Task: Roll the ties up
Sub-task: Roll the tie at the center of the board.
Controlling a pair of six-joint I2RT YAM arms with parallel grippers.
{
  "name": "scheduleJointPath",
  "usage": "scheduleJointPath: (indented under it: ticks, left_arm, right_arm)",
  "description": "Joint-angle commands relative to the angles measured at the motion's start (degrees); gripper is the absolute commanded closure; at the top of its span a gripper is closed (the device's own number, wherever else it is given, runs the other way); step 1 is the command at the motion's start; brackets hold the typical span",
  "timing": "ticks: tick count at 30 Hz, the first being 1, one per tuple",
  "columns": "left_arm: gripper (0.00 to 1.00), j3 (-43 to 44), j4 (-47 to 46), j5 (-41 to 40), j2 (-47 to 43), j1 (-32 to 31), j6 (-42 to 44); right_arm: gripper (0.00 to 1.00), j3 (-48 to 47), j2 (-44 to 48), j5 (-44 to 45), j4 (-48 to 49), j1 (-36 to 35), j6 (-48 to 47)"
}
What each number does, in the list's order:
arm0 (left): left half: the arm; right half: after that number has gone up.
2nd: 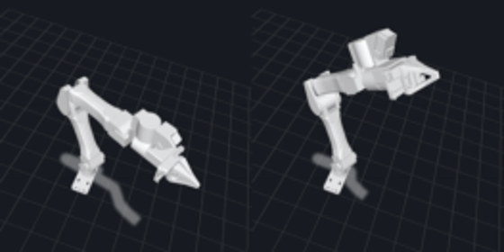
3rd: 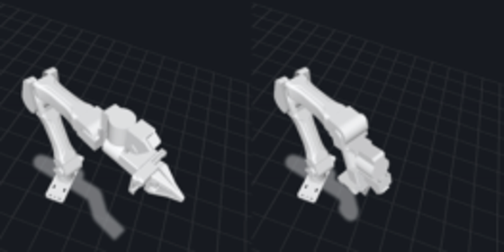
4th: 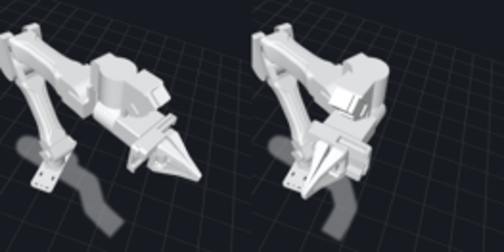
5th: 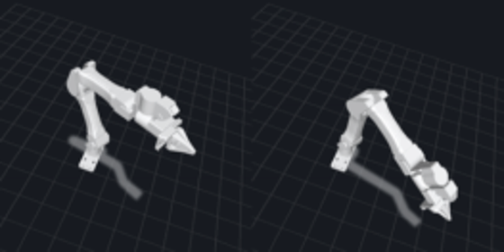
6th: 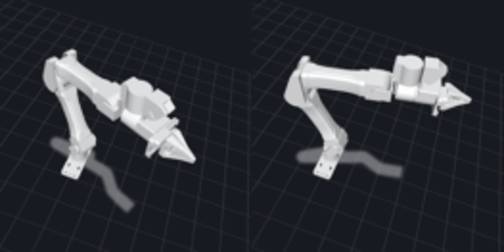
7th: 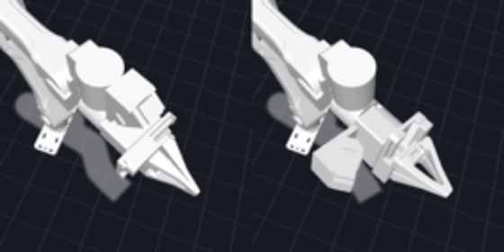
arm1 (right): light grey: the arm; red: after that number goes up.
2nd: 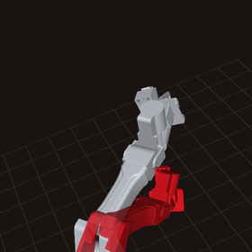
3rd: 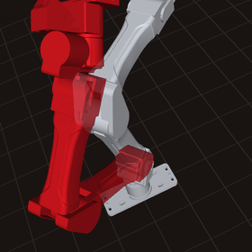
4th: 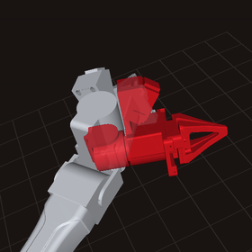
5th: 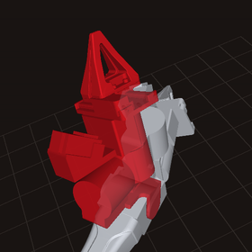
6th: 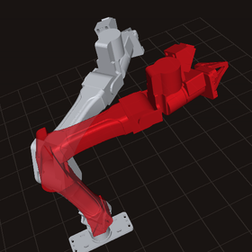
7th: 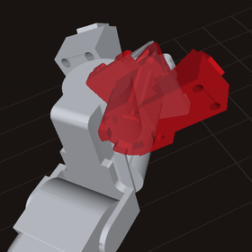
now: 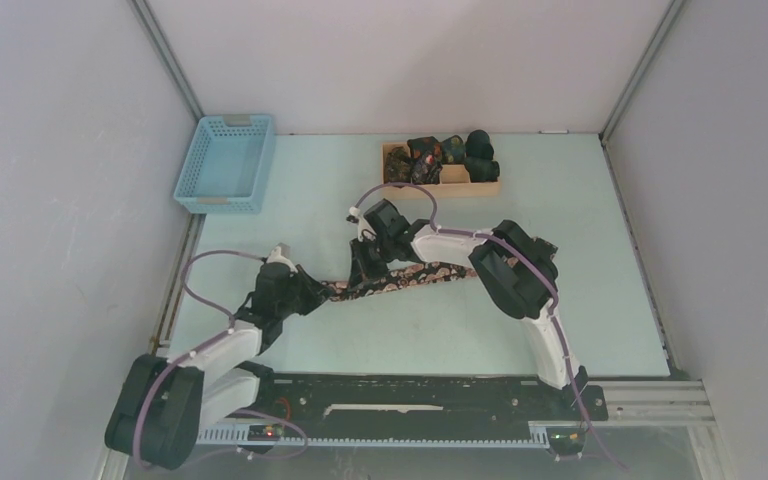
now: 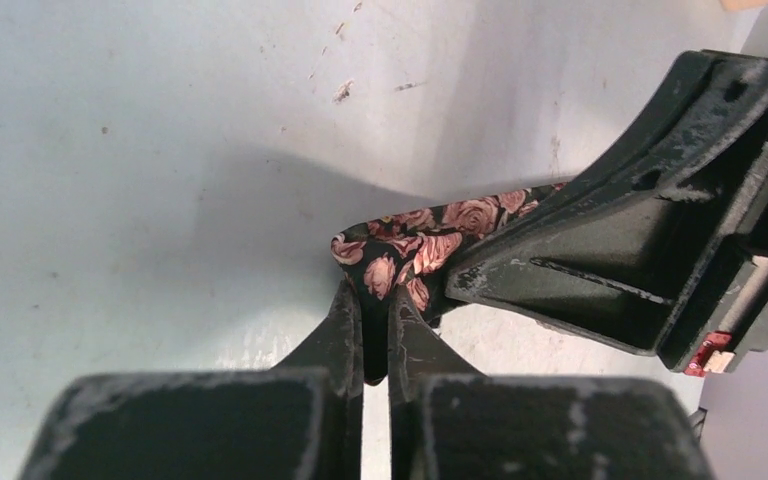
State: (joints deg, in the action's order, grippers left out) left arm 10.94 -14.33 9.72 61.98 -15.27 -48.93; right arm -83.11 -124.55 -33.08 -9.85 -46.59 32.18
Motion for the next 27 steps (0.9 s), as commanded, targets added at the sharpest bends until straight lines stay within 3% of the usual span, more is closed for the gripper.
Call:
scheduleJointPath:
  ticks: [1,9,17,27]
  left_arm:
    - [1.00,4.0,9.7,-5.5,-7.1,-1.3,4.1]
    - [1.00,10.6,26.3,-14.7,-15.0,-3.8,9.2]
    - [1.00,16.5,32.8,-17.7,-13.2,-6.2,12.1]
    - [1.00,22.6,38.8,-24.6,-6.6,-12.9,15.8]
  right_arm:
    - [1.00,-5.2,-0.5,2.4,-2.0,-1.6,0.2]
    - [1.00,-12.4,-3.7,3.8,-5.1,-4.4,1.1]
    - [1.00,-19.5,-7.4,4.3,-7.9,-6.5,1.0]
    - [1.00,-17.5,-6.7,3.8,-6.9,-6.5,0.9]
